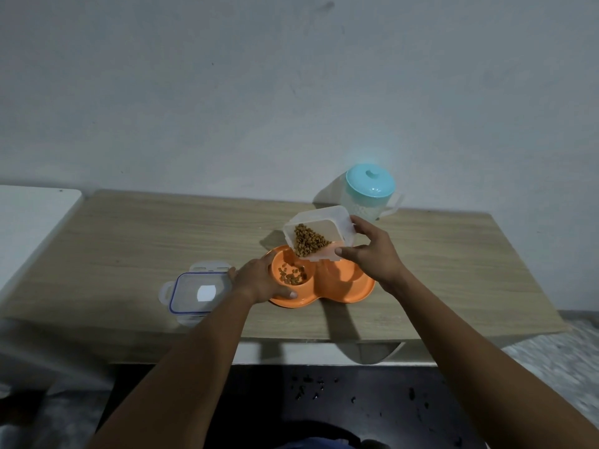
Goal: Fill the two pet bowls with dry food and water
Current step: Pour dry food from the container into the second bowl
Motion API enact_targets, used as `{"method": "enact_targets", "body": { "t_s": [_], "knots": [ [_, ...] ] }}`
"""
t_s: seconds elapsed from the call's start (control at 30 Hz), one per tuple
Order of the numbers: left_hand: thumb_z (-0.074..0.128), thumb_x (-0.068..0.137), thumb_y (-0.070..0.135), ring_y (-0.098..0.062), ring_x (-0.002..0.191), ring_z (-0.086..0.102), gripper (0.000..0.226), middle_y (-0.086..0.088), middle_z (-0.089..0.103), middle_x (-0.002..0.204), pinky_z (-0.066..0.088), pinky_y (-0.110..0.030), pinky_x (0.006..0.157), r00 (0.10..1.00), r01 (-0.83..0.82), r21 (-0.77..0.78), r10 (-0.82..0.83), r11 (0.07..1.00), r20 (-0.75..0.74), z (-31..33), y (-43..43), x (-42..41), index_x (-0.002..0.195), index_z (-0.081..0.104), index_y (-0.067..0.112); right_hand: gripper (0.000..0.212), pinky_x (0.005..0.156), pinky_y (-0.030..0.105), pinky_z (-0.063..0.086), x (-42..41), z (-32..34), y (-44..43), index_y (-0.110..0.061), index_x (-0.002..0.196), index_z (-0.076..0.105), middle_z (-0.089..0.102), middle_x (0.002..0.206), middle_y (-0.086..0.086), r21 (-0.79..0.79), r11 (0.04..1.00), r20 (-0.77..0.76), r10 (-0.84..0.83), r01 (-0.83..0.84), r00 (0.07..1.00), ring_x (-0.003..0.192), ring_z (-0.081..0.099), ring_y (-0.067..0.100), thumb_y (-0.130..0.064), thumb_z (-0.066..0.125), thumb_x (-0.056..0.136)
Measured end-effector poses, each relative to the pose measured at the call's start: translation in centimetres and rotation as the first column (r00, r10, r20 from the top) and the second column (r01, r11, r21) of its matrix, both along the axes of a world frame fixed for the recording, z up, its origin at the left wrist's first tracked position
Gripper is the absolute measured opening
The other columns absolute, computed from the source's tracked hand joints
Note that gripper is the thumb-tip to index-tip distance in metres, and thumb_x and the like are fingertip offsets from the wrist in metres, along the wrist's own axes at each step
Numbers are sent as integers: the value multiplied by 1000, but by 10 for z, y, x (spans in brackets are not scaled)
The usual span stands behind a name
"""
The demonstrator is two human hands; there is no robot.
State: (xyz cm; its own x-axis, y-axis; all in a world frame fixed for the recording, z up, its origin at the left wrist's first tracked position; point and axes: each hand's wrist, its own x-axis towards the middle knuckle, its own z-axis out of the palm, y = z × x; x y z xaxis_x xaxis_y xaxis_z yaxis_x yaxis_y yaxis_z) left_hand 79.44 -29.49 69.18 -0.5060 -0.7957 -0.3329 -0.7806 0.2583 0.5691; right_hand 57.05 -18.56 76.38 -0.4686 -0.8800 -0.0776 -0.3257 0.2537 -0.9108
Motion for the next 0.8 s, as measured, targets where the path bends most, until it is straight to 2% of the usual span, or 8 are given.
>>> {"method": "enact_targets", "body": {
  "t_s": [0.1,0.2,0.43,0.6,0.67,0.73,0.8],
  "knots": [
    [78,44,73,-27,131,46,112,4,59,133,15,-65,109,1000,3,-7,-3,1000,9,0,0,0,143,31,49,79,105,48,53,-1,1,1,-18,151,50,57,144,5,1,1000,1,6,-6,1000,132,55,25,-5,84,80],
    [82,47,68,-27,131,45,111,3,58,134,16,-61,110,1000,-5,11,5,1000,-17,0,0,1,144,32,47,79,105,45,53,0,3,1,-18,151,50,57,144,5,1,1000,-4,9,-9,1000,131,54,23,-5,84,80],
    [81,45,69,-25,129,48,109,6,61,131,18,-63,108,1000,1,9,-1,1000,-28,0,0,1,141,34,48,80,94,31,53,-1,2,1,-18,151,51,57,143,3,2,1000,-10,19,-19,1000,126,55,17,-5,84,79],
    [87,54,56,-25,129,47,102,3,60,133,25,-49,102,998,-1,12,2,1000,-70,8,5,0,143,38,41,80,101,37,52,-2,1,2,-19,150,51,57,144,3,6,1000,-18,19,-19,1000,130,53,19,-6,84,79],
    [84,51,63,-25,129,47,104,5,60,132,19,-56,106,999,-6,4,6,1000,-49,7,5,1,142,36,46,80,103,40,53,-2,1,2,-19,151,51,57,144,3,6,1000,-21,22,-22,1000,131,54,20,-6,85,79],
    [81,46,69,-26,130,47,107,7,61,130,15,-63,109,999,-4,10,4,1000,-35,6,4,1,140,35,49,80,98,34,55,-3,1,2,-19,151,51,57,145,3,3,1000,-20,22,-22,1000,129,54,20,-6,85,79],
    [82,48,68,-26,130,47,106,6,61,131,16,-62,109,999,0,7,1,1000,-36,5,4,1,141,35,48,80,96,33,55,-3,2,1,-20,150,51,57,144,3,1,1000,-29,31,-31,999,129,55,21,-6,85,79]
  ]
}}
